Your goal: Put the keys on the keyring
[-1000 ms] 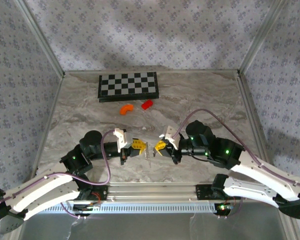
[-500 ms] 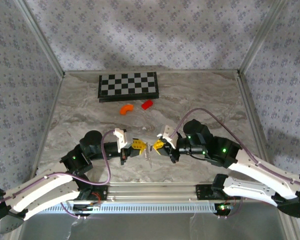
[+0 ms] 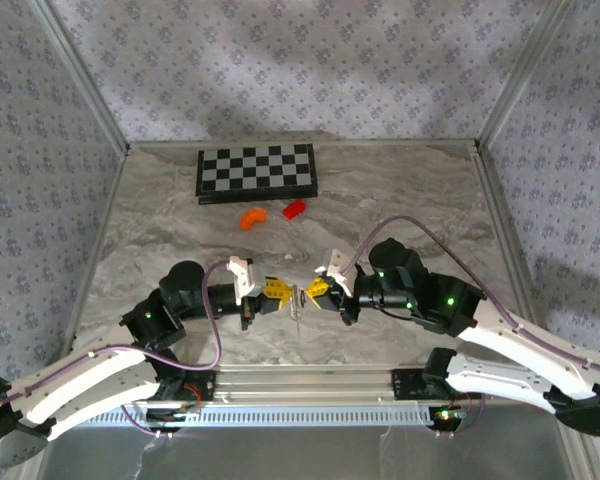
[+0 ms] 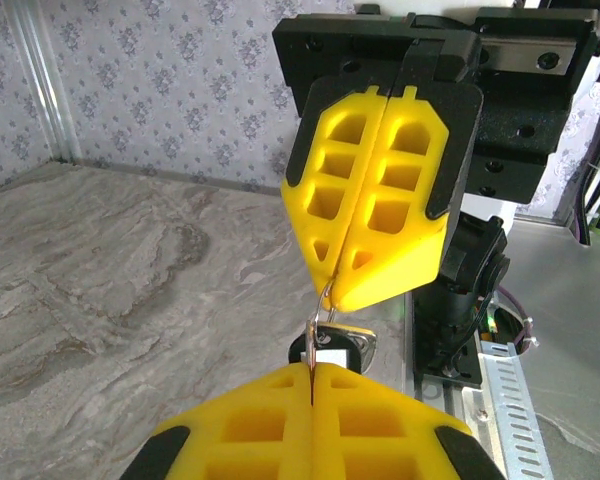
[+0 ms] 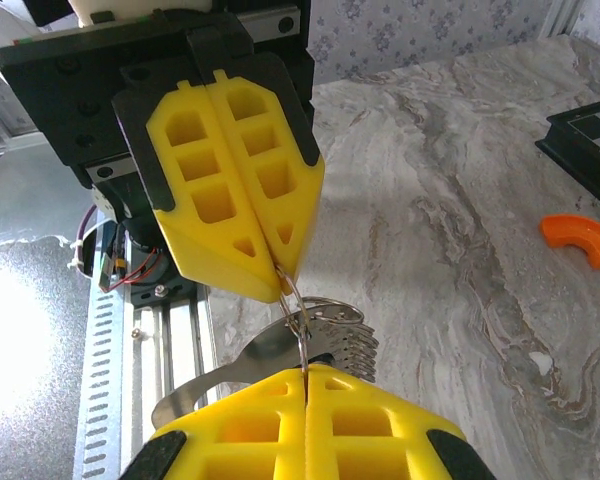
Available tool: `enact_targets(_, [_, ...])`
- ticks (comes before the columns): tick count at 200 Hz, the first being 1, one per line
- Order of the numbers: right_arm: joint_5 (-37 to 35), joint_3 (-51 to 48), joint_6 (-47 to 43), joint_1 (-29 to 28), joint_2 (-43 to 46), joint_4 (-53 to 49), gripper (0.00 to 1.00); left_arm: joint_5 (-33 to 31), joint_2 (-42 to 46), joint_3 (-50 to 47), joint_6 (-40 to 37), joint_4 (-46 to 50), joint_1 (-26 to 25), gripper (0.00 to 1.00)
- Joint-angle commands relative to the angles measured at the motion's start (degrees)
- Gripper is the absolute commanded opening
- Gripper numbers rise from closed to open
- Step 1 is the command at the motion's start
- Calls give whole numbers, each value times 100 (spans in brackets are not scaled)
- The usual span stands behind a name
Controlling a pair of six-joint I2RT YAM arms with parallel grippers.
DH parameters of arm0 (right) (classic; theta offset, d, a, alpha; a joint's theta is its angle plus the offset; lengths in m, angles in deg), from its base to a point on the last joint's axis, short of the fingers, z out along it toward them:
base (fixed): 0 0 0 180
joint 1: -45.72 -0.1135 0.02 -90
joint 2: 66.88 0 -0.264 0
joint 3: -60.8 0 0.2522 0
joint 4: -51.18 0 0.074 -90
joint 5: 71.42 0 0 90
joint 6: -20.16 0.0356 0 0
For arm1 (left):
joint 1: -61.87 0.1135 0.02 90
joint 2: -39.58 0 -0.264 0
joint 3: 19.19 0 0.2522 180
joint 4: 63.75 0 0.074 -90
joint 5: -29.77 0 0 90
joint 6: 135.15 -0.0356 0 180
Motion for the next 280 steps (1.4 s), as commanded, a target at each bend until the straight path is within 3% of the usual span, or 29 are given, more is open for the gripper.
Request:
enact_targets(1, [21, 142, -70, 20, 112, 19, 0, 98, -4, 65, 15, -214, -29, 0])
enact_targets(280, [-5, 39, -98, 12, -14, 114, 0, 107, 8, 73, 18, -212, -72, 0])
